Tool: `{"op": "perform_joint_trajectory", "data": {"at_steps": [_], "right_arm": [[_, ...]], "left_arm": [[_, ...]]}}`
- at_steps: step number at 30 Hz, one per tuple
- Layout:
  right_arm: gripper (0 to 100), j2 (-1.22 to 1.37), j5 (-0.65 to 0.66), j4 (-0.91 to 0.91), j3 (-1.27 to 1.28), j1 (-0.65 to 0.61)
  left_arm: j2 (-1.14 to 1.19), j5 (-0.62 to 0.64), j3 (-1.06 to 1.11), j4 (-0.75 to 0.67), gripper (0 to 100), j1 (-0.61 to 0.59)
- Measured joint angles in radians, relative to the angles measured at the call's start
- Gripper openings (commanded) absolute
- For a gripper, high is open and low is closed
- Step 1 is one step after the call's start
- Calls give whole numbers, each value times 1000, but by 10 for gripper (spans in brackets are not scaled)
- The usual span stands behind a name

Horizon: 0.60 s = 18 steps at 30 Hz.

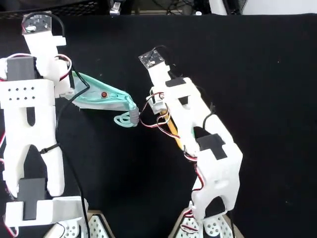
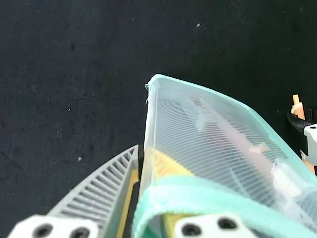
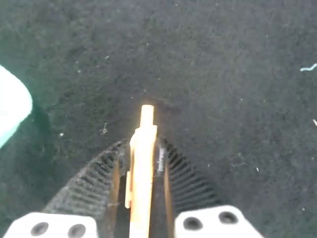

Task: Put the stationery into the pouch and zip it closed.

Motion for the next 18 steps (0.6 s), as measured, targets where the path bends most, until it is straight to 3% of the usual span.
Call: {"op": "perform_joint_trajectory", "data": {"at_steps": [7,18], "right_arm": [[12,-152,0,-3,110,-2],[12,-910,0,-72,443,40]], "left_arm": [[-158,-2,155,-32,30,2],[-189,-2,215,-81,30,2]]}}
